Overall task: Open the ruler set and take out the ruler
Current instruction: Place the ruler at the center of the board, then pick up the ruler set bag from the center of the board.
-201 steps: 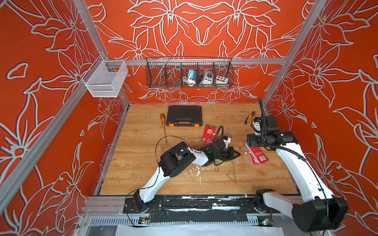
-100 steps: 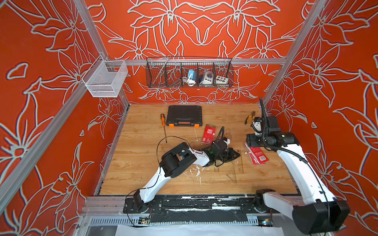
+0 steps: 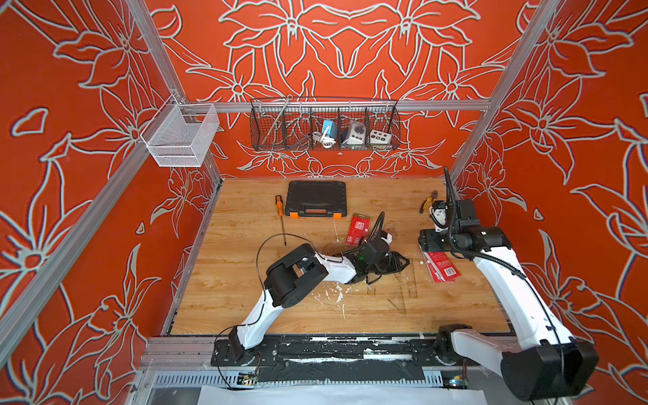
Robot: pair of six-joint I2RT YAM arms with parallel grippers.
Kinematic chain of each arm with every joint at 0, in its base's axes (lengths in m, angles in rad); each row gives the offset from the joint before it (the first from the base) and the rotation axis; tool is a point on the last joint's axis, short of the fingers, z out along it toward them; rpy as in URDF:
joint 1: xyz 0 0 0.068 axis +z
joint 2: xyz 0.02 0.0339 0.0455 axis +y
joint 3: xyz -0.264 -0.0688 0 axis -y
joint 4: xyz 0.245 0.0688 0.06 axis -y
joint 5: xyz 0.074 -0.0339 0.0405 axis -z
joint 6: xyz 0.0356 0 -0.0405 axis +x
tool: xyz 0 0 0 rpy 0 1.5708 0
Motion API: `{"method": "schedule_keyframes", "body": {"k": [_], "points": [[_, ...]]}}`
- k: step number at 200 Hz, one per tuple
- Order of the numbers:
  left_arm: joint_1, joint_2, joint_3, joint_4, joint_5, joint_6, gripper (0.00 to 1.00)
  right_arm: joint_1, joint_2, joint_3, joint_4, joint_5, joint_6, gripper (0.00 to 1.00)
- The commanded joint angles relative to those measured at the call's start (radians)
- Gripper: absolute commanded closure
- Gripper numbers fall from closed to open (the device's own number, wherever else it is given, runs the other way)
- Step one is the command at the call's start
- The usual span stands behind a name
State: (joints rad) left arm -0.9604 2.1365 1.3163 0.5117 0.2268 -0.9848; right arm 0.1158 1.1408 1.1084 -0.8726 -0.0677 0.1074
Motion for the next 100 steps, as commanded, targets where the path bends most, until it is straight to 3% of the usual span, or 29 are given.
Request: {"method": "schedule_keyframes", "body": {"k": [1,50,100], "points": [[0.014,-0.153,-0.005,-0.069,-0.121,0.185,0.59,-0.006,0.024,-0.025,0.057,-0.104,0.013,0.26],[0.108,-0.252,-0.1,-0.134,-0.195,0.333,0.58,-0.005,0.079,-0.061,0.188,-0.234,0.075,0.26],[0.23,-0.233,-0.133,-0.19,-0.256,0.45,0.59,-0.005,0.178,-0.111,0.362,-0.358,0.165,0.26]]}}
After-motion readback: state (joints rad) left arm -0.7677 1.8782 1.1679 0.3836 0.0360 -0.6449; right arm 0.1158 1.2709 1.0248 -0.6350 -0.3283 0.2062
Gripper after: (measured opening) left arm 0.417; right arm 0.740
